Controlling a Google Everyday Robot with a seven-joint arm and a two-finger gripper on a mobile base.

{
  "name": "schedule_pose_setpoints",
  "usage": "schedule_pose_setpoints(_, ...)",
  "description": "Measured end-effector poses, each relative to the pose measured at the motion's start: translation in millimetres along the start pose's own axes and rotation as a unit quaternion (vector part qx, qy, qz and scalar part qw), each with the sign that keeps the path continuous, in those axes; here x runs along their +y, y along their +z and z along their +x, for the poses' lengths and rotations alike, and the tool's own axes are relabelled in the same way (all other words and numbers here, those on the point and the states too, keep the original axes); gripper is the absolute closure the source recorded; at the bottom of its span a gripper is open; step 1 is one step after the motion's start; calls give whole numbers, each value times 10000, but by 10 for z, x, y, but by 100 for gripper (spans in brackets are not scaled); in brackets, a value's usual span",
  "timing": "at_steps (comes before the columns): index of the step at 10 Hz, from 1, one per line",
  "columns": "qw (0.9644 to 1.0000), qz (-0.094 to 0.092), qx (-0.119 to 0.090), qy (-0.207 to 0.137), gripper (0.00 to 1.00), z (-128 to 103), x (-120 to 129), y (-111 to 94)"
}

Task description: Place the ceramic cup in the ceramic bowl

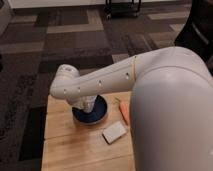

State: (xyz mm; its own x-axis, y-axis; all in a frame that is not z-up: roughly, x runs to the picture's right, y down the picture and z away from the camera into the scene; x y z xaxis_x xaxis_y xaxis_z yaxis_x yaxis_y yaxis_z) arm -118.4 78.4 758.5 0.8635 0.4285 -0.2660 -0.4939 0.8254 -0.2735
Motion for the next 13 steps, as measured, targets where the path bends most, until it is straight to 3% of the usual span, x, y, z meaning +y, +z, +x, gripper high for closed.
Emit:
schedule_pose_setpoints(3, 9998, 121, 128, 77, 57, 79, -9, 99)
schedule_pose_setpoints(4, 9998, 140, 136, 98, 52, 86, -19, 102)
schedule_pose_setpoints(6, 9994, 232, 100, 237, 26, 105, -124, 56)
schedule_pose_setpoints(13, 9990, 193, 41, 399, 24, 102, -209, -94)
